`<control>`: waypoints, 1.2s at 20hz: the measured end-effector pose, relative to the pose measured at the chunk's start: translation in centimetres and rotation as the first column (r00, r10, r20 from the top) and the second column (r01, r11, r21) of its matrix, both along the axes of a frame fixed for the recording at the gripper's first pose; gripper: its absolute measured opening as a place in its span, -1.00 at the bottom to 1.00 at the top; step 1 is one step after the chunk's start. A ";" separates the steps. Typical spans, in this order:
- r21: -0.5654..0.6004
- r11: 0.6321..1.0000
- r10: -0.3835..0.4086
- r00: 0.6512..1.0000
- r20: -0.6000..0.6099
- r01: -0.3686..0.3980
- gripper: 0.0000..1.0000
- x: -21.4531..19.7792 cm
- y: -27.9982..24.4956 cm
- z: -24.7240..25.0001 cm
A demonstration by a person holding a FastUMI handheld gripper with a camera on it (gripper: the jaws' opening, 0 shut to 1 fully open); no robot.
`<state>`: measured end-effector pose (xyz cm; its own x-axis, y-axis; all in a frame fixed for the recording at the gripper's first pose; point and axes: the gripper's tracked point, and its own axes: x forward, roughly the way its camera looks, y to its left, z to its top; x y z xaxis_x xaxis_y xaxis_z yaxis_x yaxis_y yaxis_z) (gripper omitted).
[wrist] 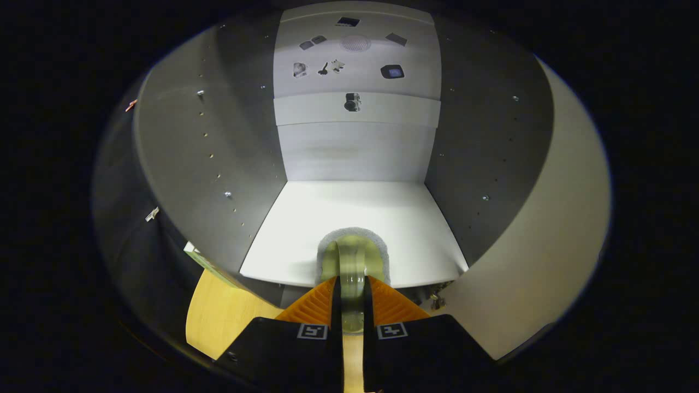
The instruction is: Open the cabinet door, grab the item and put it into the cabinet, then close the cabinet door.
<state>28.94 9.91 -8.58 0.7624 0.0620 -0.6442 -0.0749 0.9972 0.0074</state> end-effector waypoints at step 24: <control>0.028 0.996 -0.078 0.995 -0.057 0.079 0.38 10.0 0.2 -2.3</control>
